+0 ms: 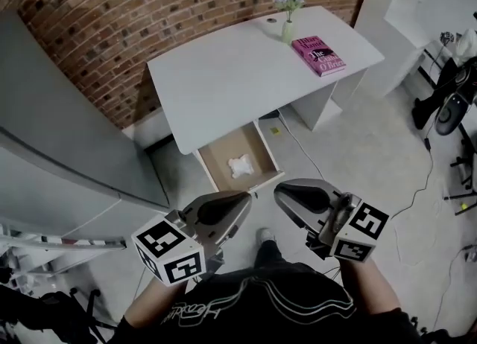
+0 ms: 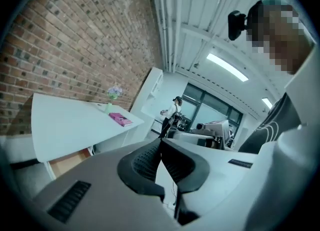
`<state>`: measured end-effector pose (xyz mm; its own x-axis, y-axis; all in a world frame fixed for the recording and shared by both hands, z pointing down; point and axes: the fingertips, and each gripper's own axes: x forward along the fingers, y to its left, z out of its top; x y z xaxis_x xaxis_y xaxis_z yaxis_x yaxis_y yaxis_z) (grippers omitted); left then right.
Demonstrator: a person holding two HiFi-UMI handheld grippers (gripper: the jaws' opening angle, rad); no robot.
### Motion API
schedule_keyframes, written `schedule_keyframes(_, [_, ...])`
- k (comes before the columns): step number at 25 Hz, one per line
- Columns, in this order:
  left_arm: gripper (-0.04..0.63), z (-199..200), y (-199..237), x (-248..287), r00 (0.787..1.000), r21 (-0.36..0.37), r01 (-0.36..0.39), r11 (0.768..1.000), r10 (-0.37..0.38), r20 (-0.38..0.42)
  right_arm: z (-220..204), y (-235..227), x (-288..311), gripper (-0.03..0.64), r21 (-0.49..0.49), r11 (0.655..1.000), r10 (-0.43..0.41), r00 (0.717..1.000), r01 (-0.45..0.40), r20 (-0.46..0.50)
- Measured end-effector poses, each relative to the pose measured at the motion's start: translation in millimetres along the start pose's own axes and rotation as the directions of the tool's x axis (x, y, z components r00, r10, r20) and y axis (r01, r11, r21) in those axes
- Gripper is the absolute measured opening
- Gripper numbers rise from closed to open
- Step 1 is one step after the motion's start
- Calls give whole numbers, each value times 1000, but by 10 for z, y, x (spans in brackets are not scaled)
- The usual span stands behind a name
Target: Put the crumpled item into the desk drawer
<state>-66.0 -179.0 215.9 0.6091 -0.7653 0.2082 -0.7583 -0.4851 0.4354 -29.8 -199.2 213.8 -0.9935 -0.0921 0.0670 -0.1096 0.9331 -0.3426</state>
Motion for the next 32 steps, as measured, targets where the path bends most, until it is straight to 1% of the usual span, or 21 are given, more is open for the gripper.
schedule_keyframes(2, [21,35,-158,-60,1000,31,26,999,-26,4,58,111,-67,52,-5,1000,-3,1000,3,13])
schedule_keyframes(4, [21,82,-255,-114,999,35,38,999,-38,16,126,202,-123,52,-11,1000,-6,1000,7,25])
schedule_keyframes(9, [21,158,-365,-195,999,77,25,997,-28,44,179,332,-183,52,-38,999,-26,999,27,27])
schedule_keyframes(16, [21,187,-362,-228,998,31,14,999,-16,61,196,389,-210,52,-41,999,-28,999,29,25])
schedule_keyframes(25, [21,198,-372,-128,999,41,13,999,-15,50,189,324,-189,52,-51,998,-20,1000,21,9])
schedule_keyframes(32, [21,218,-333,0,999,36,20,999,-22,42,202,191,-184,52,-47,999,-21,1000,21,6])
